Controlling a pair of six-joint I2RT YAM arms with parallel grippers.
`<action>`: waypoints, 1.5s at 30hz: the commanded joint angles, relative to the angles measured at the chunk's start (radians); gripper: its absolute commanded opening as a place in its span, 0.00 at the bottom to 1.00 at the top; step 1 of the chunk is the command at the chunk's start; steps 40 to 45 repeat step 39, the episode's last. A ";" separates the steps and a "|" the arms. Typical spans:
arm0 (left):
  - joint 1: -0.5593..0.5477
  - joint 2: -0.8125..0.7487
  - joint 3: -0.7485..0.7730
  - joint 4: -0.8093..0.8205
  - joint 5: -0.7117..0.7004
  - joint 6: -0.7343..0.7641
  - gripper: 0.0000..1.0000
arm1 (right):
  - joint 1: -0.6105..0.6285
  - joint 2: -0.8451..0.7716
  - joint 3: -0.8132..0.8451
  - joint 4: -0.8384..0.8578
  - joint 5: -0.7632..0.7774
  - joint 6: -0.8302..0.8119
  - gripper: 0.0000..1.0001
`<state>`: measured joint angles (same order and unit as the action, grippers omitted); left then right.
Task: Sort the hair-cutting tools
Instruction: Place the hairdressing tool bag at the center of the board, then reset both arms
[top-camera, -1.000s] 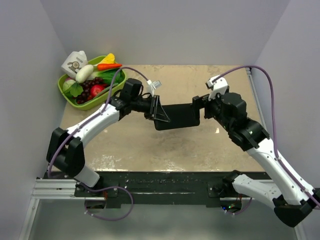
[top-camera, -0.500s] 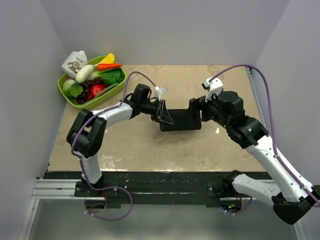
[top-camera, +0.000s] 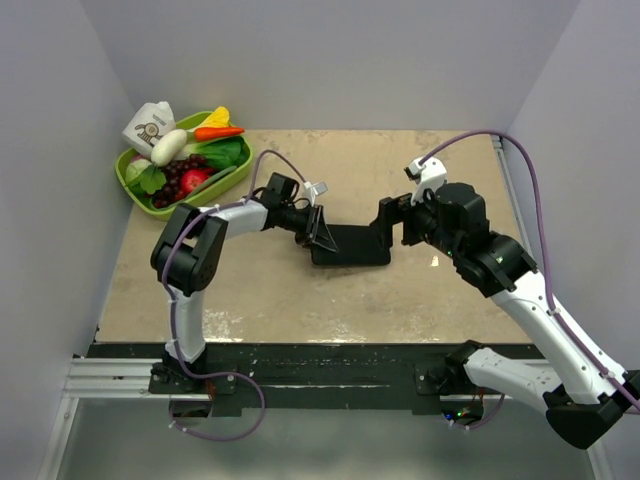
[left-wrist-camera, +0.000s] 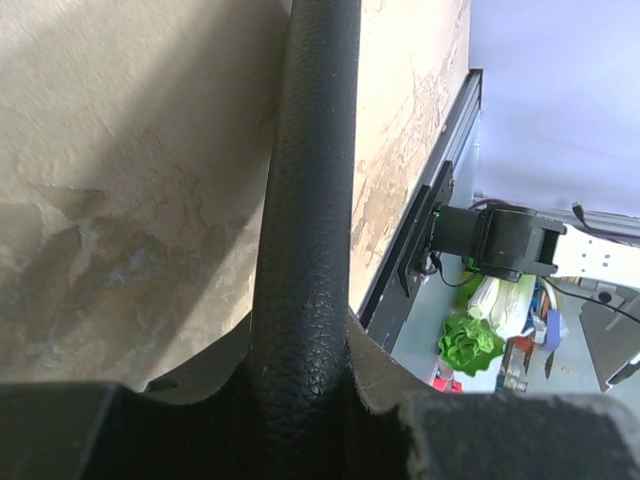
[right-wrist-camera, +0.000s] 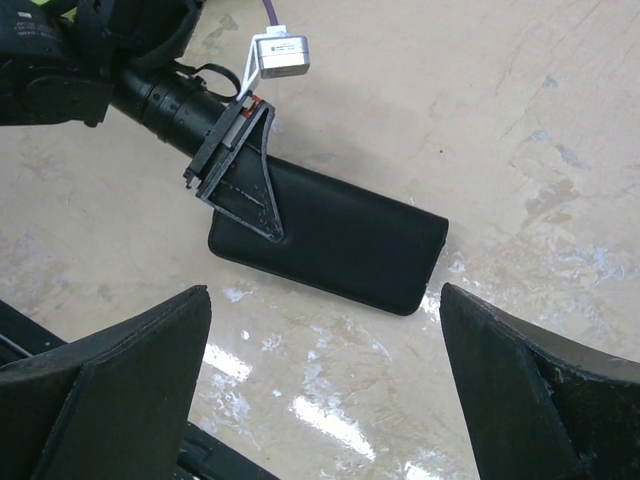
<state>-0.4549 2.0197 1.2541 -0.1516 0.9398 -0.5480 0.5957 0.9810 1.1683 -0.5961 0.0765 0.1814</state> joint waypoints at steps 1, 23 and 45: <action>0.005 0.042 0.080 -0.179 -0.133 0.120 0.27 | 0.001 -0.004 -0.007 -0.001 -0.014 0.021 0.99; 0.105 -0.246 0.443 -0.725 -0.805 0.275 0.99 | -0.082 0.327 0.149 -0.037 0.123 0.064 0.99; 0.455 -0.625 -0.344 0.177 -1.138 0.295 0.99 | -0.158 0.515 0.261 -0.025 0.345 0.187 0.99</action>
